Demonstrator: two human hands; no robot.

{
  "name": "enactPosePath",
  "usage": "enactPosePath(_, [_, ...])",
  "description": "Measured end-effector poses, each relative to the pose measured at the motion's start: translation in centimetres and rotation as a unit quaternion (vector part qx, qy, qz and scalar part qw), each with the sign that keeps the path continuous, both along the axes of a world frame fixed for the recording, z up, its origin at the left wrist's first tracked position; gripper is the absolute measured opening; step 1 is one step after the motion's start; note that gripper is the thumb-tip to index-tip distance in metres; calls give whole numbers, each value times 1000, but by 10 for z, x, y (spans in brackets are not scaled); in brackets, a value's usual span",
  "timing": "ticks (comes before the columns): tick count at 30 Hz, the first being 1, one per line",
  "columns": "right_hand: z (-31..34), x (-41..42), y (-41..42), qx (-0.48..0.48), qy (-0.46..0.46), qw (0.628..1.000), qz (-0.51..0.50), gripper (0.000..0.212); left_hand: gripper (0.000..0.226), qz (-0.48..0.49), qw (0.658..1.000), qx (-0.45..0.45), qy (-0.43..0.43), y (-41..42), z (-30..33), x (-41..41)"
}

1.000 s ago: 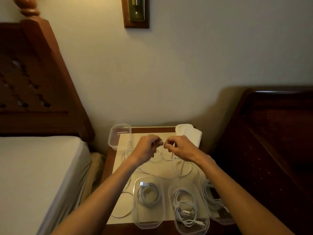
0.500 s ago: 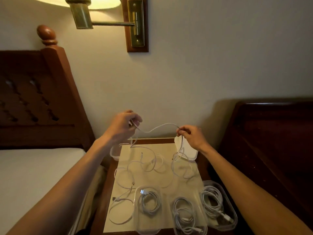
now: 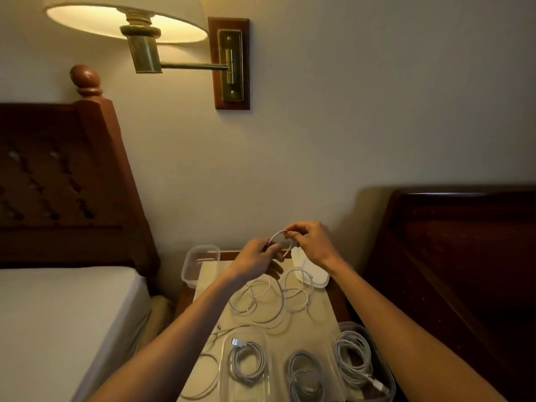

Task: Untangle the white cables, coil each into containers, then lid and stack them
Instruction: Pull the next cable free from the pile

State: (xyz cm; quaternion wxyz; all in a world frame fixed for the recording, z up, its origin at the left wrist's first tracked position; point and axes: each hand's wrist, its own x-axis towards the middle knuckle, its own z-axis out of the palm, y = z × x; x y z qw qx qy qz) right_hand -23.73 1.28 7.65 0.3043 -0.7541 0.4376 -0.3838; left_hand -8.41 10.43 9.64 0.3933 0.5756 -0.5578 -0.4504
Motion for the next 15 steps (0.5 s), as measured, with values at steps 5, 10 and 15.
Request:
enactPosePath(5, [-4,-5,21,40,-11,997,63,12,21,28,930,-260,-257,-16,20,11])
enactPosePath(10, [40,-8,39,217,-170,940,201,13,15,24,881,-372,-292,-17,43,38])
enactPosePath(15, [101,-5,58,279,-149,900,300,14,16,52,852,-430,-294,-16,61,49])
